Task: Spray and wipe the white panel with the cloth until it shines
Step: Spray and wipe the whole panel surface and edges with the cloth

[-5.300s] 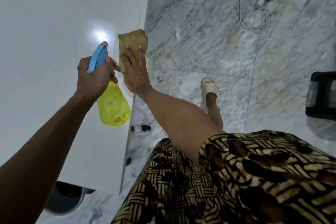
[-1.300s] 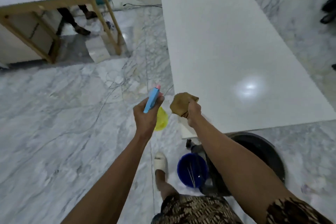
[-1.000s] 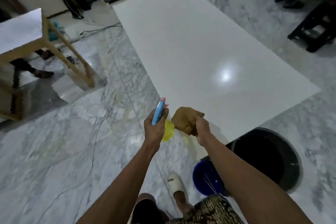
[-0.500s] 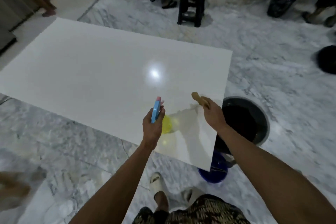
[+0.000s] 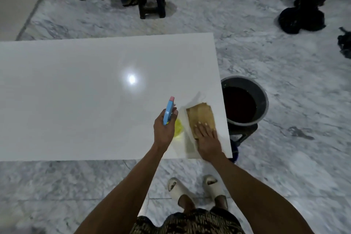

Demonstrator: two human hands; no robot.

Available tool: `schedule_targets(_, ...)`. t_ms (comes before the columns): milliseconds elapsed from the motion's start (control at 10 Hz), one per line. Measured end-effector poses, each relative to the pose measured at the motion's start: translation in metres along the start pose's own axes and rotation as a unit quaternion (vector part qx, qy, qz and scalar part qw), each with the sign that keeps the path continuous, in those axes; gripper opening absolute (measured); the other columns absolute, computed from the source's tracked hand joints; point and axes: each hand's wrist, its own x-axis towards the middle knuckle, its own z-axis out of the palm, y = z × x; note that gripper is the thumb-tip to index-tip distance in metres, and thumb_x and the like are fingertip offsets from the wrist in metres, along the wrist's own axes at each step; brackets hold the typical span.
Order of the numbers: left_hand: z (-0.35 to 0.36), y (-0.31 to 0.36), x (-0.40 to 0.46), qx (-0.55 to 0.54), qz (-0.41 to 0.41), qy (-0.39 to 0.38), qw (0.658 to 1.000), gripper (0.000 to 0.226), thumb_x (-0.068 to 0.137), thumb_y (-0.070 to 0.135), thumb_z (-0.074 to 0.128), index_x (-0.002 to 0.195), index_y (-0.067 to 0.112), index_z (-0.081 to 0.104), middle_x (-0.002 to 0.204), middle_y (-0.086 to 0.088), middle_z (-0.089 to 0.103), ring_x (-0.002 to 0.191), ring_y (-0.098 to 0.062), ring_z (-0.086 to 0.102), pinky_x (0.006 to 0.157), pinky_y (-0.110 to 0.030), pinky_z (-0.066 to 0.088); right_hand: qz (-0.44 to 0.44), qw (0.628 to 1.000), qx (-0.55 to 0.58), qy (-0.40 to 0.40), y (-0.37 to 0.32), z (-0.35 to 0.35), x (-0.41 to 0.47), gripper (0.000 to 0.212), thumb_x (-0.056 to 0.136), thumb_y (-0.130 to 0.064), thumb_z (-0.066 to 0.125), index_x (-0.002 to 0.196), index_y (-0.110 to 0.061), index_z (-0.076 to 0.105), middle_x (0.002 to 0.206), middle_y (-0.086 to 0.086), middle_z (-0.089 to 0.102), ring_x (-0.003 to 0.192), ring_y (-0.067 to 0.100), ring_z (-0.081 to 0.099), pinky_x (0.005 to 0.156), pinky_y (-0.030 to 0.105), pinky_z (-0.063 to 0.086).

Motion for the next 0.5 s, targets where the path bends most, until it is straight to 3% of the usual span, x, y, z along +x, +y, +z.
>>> schedule_targets(100, 0.003, -0.001, 0.002, 0.009, 0.006, -0.015, 1.000, 0.019, 0.104, 0.033, 0.067, 0.122, 0.041, 0.067, 0.118, 0.007, 0.075, 0.111, -0.013, 0.071, 0.096, -0.020, 0.050, 0.008, 1.000, -0.001, -0.023, 0.000, -0.006, -0.002, 0.058, 0.102, -0.033, 0.019, 0.157, -0.020, 0.013, 0.165, -0.001, 0.009, 0.153, 0.024, 0.005, 0.121, 0.048, 0.009)
schedule_targets(300, 0.014, 0.004, -0.003, 0.041, 0.004, -0.027, 0.999, 0.021, 0.104, 0.029, 0.067, 0.124, 0.037, 0.065, 0.117, 0.014, 0.072, 0.104, -0.004, 0.067, 0.093, -0.022, 0.048, -0.003, 0.998, -0.014, -0.065, -0.004, -0.015, -0.005, 0.064, 0.102, -0.023, 0.033, 0.157, -0.015, 0.003, 0.166, 0.002, -0.008, 0.152, 0.028, -0.007, 0.122, 0.050, 0.003)
schedule_targets(400, 0.007, 0.002, -0.004, 0.082, 0.006, -0.043, 0.996, 0.027, 0.099, 0.027, 0.075, 0.120, 0.041, 0.063, 0.113, 0.021, 0.069, 0.101, -0.002, 0.065, 0.092, -0.028, 0.049, -0.023, 0.994, -0.002, -0.109, -0.001, -0.023, -0.001, 0.069, 0.096, -0.021, 0.041, 0.157, -0.013, 0.008, 0.165, 0.002, -0.008, 0.152, 0.028, -0.008, 0.122, 0.051, 0.004)
schedule_targets(500, -0.016, -0.018, -0.016, 0.145, -0.031, -0.036, 0.988, 0.060, 0.091, 0.028, 0.084, 0.144, 0.027, 0.056, 0.127, 0.011, 0.066, 0.115, -0.012, 0.061, 0.098, -0.032, 0.045, -0.054, 0.995, 0.067, -0.056, 0.007, -0.009, -0.022, 0.062, 0.089, -0.024, 0.035, 0.150, -0.012, 0.032, 0.164, 0.005, 0.015, 0.151, 0.020, 0.002, 0.122, 0.050, 0.014)
